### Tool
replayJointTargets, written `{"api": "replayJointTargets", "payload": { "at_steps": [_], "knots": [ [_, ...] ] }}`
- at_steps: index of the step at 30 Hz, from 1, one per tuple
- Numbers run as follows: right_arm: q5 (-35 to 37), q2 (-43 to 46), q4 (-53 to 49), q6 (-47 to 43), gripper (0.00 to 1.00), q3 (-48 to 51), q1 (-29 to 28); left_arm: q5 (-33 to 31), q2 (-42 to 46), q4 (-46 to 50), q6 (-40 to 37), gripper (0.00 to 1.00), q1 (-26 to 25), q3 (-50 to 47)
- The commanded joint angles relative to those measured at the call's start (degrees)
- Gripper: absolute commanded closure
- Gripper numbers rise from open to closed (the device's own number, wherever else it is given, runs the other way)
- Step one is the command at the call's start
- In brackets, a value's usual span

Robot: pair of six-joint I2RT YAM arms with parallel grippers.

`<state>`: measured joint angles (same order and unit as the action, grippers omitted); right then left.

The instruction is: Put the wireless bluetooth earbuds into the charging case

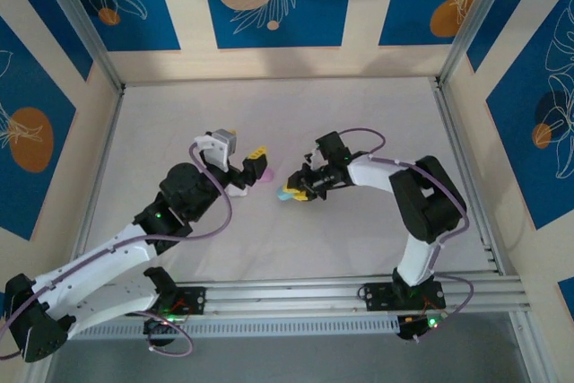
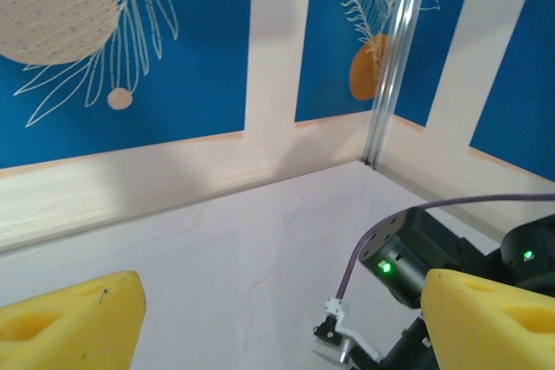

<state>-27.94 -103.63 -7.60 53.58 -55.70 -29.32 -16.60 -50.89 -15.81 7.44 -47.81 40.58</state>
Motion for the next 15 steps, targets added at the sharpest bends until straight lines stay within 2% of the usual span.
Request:
{"api": "replayJointTargets", "payload": {
  "at_steps": [1, 7, 15],
  "knots": [
    [0.5, -2.4, 3.5, 1.3, 0.8, -2.2, -1.3, -3.2, 1.1, 1.5, 0.8, 0.17, -0.3, -0.5],
    [3.8, -4.5, 2.2, -0.1, 0.75, -3.1, -2.1, -3.4, 0.5, 1.4, 1.2, 0.17, -0.3, -0.5],
    [10.4, 0.5, -6.1, -3.2, 0.48, -1.3, -2.0, -3.5, -1.6, 1.1, 0.9, 0.16, -0.2, 0.2]
  ]
}}
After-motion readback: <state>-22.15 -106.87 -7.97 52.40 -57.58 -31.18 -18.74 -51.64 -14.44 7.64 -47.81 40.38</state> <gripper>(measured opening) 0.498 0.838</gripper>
